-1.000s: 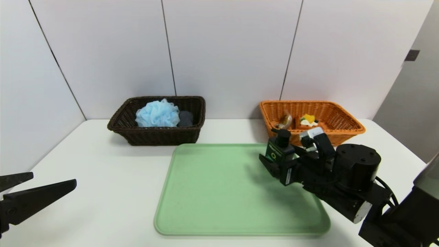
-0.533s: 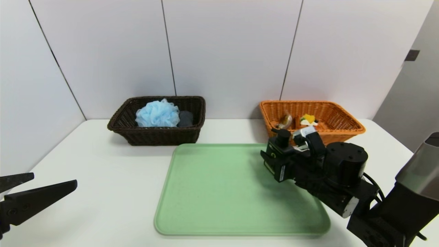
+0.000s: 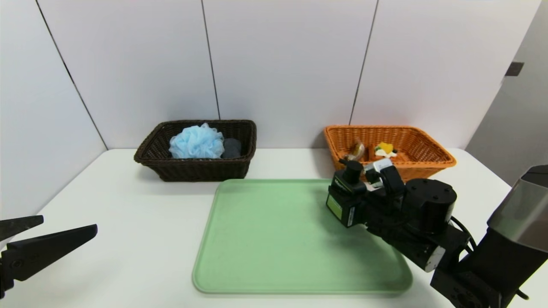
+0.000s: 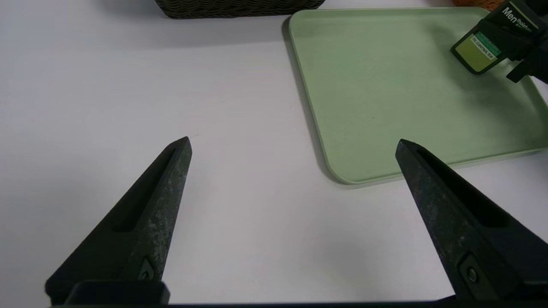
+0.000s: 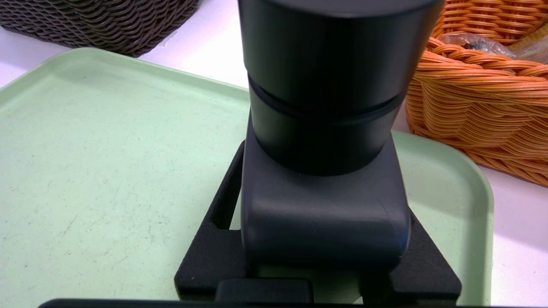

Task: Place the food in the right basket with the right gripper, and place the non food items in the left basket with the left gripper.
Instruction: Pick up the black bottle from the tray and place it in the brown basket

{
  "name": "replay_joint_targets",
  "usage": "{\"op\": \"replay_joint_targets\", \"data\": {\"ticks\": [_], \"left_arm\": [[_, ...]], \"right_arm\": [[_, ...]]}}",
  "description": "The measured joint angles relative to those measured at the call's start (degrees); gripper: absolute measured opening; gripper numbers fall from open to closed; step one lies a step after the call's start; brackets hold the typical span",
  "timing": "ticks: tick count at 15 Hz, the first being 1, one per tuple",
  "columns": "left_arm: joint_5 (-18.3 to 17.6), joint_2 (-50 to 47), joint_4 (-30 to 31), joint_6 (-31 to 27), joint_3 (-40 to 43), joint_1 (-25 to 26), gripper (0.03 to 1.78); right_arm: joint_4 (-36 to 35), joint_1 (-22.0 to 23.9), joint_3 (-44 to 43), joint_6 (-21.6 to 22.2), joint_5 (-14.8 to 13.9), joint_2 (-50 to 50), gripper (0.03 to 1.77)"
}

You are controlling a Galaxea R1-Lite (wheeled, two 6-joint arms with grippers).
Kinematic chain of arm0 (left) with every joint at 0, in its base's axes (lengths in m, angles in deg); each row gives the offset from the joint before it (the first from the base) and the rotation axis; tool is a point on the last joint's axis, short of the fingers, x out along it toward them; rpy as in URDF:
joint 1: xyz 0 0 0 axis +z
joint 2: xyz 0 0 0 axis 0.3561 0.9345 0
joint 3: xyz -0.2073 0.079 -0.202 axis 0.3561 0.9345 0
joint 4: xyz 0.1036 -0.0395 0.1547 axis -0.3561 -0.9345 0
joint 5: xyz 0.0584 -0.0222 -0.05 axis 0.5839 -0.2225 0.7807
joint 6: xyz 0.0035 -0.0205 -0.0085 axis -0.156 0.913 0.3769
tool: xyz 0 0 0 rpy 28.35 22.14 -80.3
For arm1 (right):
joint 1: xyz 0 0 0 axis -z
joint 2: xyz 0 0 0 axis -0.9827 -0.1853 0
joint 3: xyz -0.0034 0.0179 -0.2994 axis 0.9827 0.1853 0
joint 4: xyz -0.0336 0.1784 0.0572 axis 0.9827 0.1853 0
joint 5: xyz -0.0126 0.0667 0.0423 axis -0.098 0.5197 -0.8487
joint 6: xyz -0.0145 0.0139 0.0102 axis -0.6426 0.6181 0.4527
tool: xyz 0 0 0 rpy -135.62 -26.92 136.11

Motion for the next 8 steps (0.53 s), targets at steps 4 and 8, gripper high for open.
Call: {"op": "replay_joint_targets", "data": {"ticks": [4, 8], "left_arm": [[0.20, -0.23, -0.39, -0.05, 0.11, 0.00, 1.69], [0.37, -0.78, -2.45, -1.32, -0.30, 0.02, 1.69]], "right_arm": [[-2.47, -2.33, -2.54, 0.04, 0.05, 1.05, 0.63], [4.67, -5.85, -14.08, -2.01, 0.18, 3.58, 0.63]]}}
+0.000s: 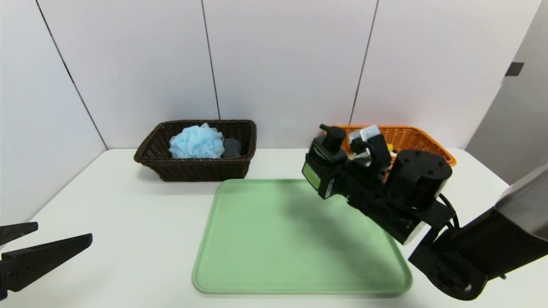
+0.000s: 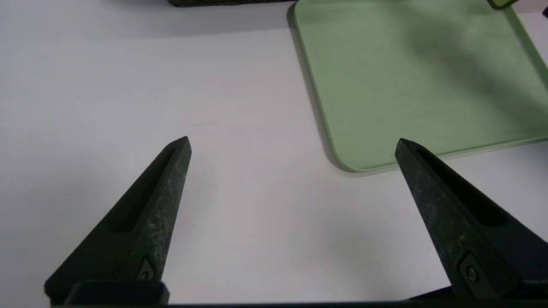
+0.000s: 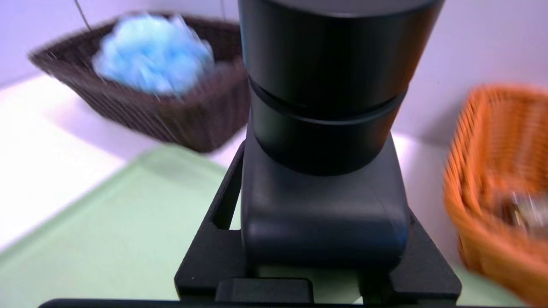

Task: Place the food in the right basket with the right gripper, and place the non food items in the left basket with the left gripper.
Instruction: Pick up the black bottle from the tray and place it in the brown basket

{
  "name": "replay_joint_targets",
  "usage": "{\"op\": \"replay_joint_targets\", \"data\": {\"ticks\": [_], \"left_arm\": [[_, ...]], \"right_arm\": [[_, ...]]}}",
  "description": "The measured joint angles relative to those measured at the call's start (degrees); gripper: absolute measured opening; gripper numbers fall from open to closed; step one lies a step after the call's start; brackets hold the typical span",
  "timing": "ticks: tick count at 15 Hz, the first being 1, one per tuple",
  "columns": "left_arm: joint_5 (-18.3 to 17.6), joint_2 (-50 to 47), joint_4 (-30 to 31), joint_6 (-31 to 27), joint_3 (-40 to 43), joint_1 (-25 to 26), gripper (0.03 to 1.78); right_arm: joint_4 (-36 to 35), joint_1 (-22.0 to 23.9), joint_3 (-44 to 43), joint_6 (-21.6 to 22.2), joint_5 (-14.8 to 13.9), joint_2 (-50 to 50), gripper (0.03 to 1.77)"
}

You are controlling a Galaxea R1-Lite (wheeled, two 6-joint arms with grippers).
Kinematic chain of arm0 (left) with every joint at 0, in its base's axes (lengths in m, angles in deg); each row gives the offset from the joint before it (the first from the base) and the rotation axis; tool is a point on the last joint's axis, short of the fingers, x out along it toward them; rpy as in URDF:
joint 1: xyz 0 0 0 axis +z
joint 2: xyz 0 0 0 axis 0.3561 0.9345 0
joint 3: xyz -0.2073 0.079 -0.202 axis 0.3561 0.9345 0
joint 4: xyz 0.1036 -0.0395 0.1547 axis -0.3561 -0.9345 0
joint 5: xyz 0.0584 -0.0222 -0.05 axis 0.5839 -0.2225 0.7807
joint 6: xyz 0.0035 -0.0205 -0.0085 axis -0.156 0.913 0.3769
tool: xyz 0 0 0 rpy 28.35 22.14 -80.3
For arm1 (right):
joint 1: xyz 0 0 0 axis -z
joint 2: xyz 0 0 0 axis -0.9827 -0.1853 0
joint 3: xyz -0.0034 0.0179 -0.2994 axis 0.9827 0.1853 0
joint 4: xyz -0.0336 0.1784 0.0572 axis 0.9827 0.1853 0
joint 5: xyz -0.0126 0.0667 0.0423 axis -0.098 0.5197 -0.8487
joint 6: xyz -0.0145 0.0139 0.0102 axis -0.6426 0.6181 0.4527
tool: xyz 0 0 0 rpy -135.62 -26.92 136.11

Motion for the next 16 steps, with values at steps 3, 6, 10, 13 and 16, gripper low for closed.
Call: {"op": "replay_joint_targets", "data": {"ticks": [3, 6, 10, 13, 16], "left_arm": [[0.10, -0.24, -0.78, -0.88, -0.26, 0.01, 1.69], [0.11, -0.16, -1.17, -0.88, -0.50, 0.01, 1.69], [0.10, 0.39, -1.22, -0.88, -0.50, -0.02, 1.69], [0.10, 1.00, -1.19, -0.88, -0.54, -0.02, 1.69], [0.07, 1.93, -0.98, -0.89, -0.44, -0.02, 1.69]], "right_arm": [[11.54, -1.90, -12.89, -0.34, 0.30, 1.33, 0.63], [24.99, -3.23, -27.01, -0.45, 0.96, 1.07, 0.63], [42.12, -3.63, -46.81, -0.49, 3.08, -2.95, 0.63], [52.68, -3.85, -60.12, -0.49, 4.27, -8.00, 0.63], [62.34, -4.11, -70.22, -0.48, 4.90, -13.73, 0.63]]}}
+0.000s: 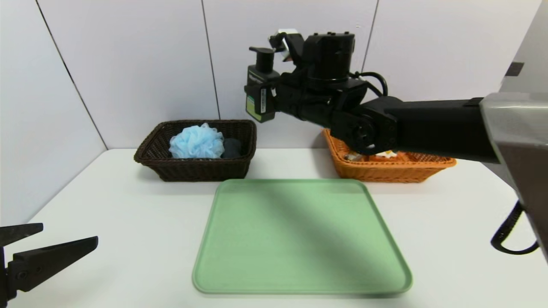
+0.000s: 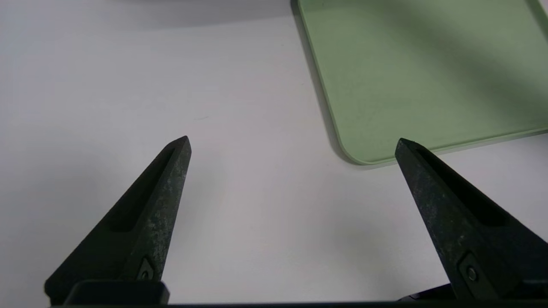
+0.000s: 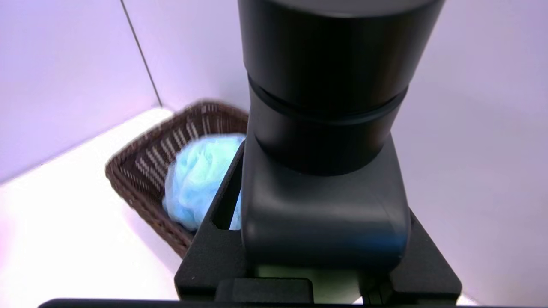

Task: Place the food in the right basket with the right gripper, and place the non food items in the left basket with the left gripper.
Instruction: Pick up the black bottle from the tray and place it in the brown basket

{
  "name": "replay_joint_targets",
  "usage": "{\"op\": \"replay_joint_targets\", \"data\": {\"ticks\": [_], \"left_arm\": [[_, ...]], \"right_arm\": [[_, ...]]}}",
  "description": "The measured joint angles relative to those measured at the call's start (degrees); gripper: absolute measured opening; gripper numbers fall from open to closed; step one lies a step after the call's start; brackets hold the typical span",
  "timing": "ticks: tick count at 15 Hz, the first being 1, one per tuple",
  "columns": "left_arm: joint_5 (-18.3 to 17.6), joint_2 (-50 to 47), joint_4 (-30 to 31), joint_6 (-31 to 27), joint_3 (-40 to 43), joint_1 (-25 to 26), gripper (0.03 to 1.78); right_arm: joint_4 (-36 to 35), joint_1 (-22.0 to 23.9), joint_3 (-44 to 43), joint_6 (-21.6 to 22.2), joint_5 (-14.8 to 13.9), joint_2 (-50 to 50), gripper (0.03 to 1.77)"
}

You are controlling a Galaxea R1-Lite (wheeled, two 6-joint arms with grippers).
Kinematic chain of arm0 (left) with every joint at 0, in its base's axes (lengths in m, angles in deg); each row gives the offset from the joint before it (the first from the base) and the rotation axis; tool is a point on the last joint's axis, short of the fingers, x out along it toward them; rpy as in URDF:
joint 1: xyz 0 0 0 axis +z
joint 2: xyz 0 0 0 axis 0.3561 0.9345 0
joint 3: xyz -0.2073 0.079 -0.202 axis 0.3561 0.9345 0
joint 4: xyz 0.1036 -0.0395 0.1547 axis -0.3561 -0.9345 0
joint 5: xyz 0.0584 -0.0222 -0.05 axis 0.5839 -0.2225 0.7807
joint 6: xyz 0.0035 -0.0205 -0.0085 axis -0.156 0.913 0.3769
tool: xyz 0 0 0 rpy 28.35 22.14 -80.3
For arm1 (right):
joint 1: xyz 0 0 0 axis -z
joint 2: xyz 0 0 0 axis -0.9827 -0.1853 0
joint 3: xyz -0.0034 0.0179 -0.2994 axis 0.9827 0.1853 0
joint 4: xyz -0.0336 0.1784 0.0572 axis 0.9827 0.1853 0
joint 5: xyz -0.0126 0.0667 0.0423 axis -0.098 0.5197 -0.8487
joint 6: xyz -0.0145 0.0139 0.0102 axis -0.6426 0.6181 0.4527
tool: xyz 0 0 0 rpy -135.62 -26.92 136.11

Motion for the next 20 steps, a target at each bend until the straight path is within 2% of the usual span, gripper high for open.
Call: {"op": "replay_joint_targets", "data": {"ticks": [3, 8, 10, 12, 15, 20], "left_arm": [[-0.05, 1.06, 0.17, 0.01, 0.10, -0.05, 1.69], [0.02, 2.40, -0.09, 0.06, 0.49, 0.00, 1.69], [0.00, 2.66, -0.09, 0.10, 0.51, 0.00, 1.69], [0.09, 2.82, -0.13, 0.10, 0.27, 0.00, 1.69], [0.55, 2.84, -0.22, 0.04, 0.10, 0.00, 1.69], [0.63, 2.85, -0.22, 0.04, 0.07, 0.00, 1.69]], "right_arm": [[-0.68, -0.90, -1.67, 0.09, 0.02, -4.66, 0.63], [-10.58, -3.11, -1.88, 0.82, -0.72, -9.75, 0.63], [-10.96, -3.89, -1.88, 1.55, -1.38, -10.47, 0.63], [-11.93, -4.29, -1.88, 2.49, -0.69, -10.83, 0.63], [-15.57, -3.94, -1.88, 2.46, -0.63, -12.32, 0.63], [-16.34, -3.33, -1.87, 2.38, -0.77, -14.12, 0.63]]}}
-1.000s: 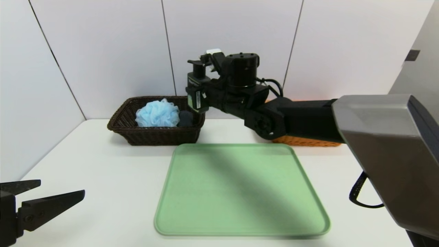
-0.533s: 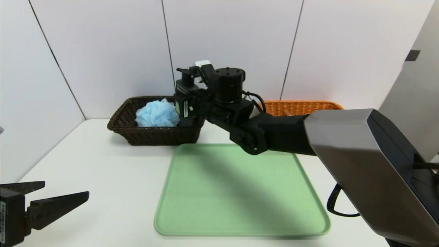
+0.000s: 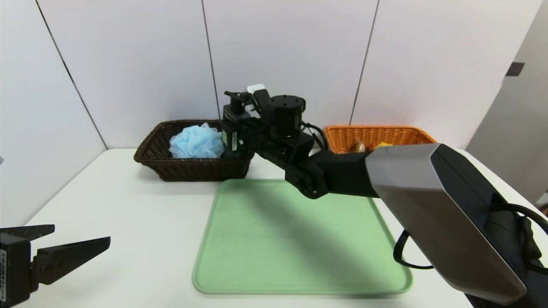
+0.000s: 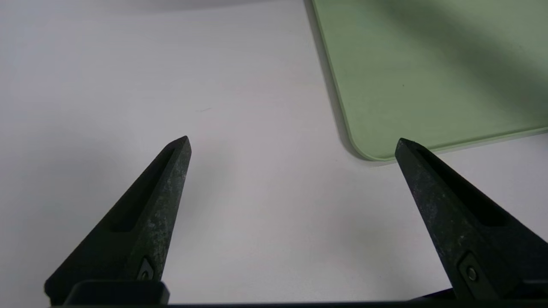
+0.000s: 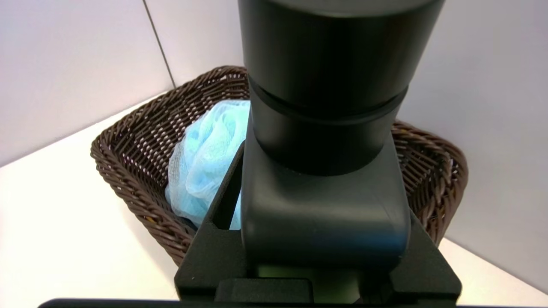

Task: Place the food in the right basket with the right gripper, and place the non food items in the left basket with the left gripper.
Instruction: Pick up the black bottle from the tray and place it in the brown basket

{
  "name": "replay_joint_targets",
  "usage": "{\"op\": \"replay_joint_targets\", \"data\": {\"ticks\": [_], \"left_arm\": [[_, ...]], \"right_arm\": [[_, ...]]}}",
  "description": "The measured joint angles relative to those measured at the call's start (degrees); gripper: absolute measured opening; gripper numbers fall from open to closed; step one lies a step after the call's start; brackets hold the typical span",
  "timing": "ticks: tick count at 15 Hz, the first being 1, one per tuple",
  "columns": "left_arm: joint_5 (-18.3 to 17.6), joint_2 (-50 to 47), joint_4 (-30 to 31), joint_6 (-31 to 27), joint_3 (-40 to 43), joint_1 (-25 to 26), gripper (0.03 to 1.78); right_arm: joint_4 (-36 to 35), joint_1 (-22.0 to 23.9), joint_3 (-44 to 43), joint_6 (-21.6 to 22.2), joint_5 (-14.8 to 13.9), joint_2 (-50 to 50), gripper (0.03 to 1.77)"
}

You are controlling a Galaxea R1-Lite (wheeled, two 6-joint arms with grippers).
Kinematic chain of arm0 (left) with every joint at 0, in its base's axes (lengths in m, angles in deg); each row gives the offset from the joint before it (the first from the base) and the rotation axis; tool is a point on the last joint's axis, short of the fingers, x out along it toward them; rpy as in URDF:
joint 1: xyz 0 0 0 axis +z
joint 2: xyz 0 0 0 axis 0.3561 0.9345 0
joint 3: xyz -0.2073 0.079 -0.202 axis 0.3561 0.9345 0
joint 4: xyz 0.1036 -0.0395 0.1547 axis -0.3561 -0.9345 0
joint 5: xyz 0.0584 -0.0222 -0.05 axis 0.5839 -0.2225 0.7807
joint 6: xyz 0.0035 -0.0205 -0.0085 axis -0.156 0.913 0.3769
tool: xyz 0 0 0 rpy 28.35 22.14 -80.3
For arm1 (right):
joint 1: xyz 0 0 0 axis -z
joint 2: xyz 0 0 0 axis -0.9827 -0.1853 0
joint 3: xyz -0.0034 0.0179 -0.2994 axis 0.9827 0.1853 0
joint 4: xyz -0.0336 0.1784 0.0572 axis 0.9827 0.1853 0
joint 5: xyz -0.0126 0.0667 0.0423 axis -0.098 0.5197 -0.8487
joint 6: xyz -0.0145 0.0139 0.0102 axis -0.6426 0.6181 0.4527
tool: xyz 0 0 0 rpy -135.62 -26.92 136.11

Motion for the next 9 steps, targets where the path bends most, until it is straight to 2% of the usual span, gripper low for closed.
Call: {"op": "replay_joint_targets", "data": {"ticks": [9], "left_arm": [[-0.40, 0.11, 0.20, -0.74, 0.11, -0.09, 1.69]], "right_arm": [[0.00, 0.27, -0.04, -0.02, 0.52, -1.04, 0.63]]}}
